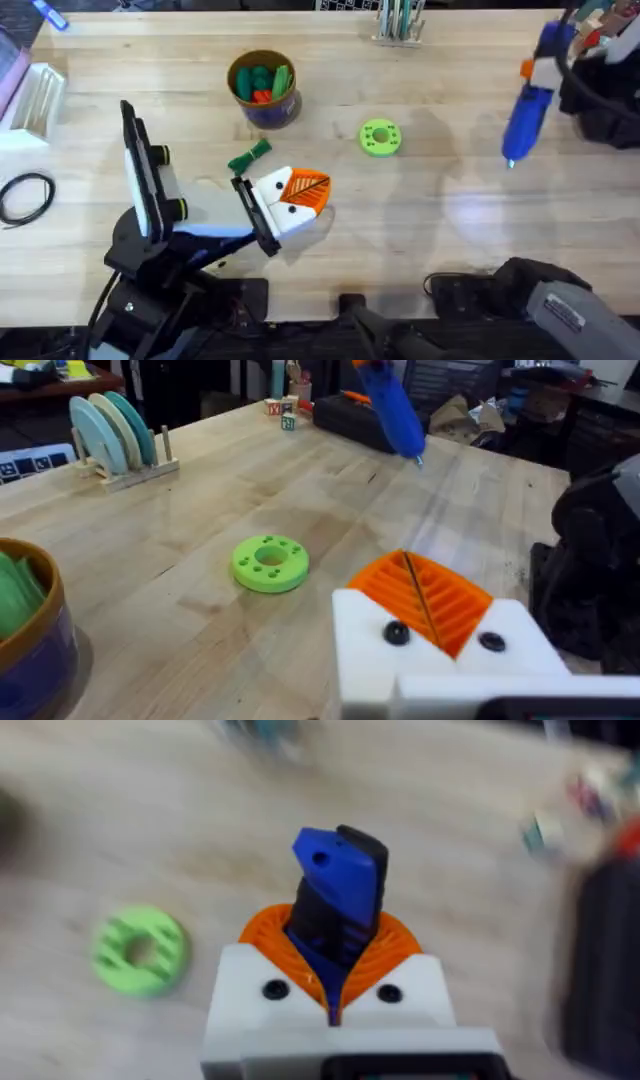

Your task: Pick up the gripper from the table and insert it into the empty holder that is missing its gripper. Then pick up a screw, insert it into the mounting hole, and use the screwdriver to tighten it. Finally, clean up the table by picking up the vegetable and placing it into the bucket.

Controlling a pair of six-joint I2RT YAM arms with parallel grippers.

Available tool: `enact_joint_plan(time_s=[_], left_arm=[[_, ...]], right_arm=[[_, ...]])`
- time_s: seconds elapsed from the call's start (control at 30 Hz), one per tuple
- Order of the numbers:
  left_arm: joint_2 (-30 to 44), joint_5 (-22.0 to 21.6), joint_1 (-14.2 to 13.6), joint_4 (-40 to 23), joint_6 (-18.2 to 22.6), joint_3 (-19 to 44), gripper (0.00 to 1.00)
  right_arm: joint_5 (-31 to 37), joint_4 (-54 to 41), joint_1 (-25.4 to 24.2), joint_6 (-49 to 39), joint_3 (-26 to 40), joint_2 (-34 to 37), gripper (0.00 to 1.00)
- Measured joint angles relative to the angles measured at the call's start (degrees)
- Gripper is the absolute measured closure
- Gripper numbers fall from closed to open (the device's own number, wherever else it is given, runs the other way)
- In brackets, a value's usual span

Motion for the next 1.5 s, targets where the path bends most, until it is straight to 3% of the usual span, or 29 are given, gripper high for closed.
enact_joint_plan(time_s=[0.17, 0.4, 0.57, 1.0, 1.2, 1.5], left_arm=[[0.00, 0.00, 0.00, -0.02, 0.00, 0.00, 0.997], [0.00, 0.00, 0.00, -0.02, 0.00, 0.00, 0.997], [0.00, 0.00, 0.00, -0.02, 0.00, 0.00, 0.997], [0.00, 0.00, 0.00, -0.02, 0.00, 0.00, 0.997], [0.00, 0.00, 0.00, -0.02, 0.00, 0.01, 0.997], [0.00, 0.00, 0.00, -0.02, 0.00, 0.00, 0.997]], right_arm=[[-5.31, 12.64, 8.66, 11.14, -2.30, -8.91, 0.980], [-7.28, 32.32, 20.94, 25.35, -11.74, -16.71, 0.980], [-7.70, 46.29, 31.32, 30.68, -15.65, -16.43, 0.980], [-9.60, 67.82, 54.48, 33.11, -15.82, -6.69, 0.980], [-13.21, 76.57, 59.56, 31.04, -15.83, 0.20, 0.980], [-15.67, 79.73, 61.33, 29.19, -15.85, 4.05, 0.980]])
